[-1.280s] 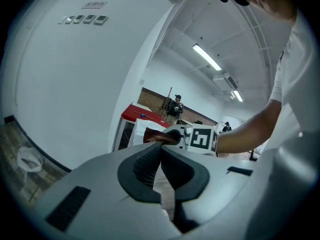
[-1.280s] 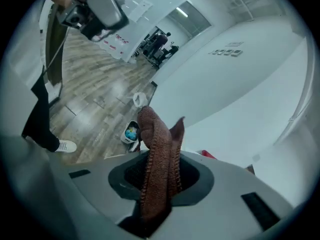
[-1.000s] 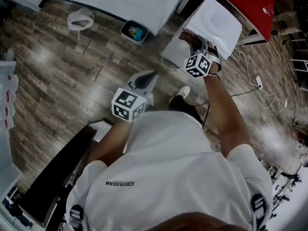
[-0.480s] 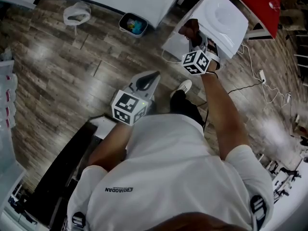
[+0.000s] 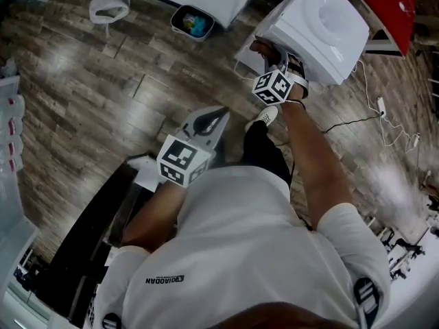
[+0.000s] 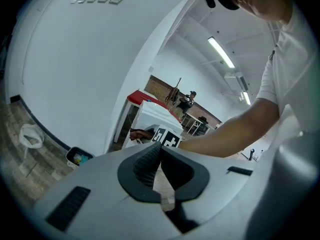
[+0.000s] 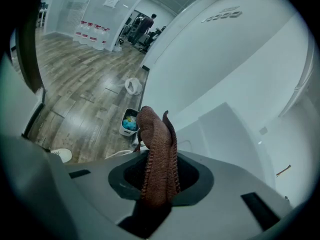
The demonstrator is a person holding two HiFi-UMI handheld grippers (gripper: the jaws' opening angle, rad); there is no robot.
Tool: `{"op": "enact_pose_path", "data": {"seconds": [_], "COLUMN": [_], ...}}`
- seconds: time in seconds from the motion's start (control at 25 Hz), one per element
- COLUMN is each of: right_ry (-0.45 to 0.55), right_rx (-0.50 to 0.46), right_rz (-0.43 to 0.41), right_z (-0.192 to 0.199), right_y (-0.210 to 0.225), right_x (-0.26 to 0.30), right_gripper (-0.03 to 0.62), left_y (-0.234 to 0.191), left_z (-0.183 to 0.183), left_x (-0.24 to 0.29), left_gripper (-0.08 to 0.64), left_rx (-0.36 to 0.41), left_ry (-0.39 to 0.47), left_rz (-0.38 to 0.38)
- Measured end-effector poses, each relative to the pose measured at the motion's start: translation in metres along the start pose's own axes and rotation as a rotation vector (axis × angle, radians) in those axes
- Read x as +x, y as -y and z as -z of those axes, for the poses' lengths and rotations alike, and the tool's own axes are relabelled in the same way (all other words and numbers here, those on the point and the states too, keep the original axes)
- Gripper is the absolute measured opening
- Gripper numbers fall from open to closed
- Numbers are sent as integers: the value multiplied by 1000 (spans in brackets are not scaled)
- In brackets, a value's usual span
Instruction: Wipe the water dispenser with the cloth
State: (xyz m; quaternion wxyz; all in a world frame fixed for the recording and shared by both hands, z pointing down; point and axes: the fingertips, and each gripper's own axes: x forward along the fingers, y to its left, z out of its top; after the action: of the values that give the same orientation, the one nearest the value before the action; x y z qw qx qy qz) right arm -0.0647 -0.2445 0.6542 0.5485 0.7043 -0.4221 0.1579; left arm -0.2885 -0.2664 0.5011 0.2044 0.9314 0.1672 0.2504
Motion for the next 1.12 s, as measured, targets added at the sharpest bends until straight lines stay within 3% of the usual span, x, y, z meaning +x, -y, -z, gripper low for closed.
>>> {"op": "enact_pose_path", "data": {"seconds": [0.56,1.12], "right_ry": [-78,-161], "right_rx": [71,106], "right_rz": [-112,-190], "right_z": [52,83], "right_y": [-73,-132], "right_x": [89,148], "right_gripper": [86,86], "left_y": [-12,0], "left_z": [27,54], "left_x": [22,21], "left_gripper": [-3,-3], "left_rx": [-73,-77], "left_ry": [-47,-123], "left_rz": [-72,-75]}}
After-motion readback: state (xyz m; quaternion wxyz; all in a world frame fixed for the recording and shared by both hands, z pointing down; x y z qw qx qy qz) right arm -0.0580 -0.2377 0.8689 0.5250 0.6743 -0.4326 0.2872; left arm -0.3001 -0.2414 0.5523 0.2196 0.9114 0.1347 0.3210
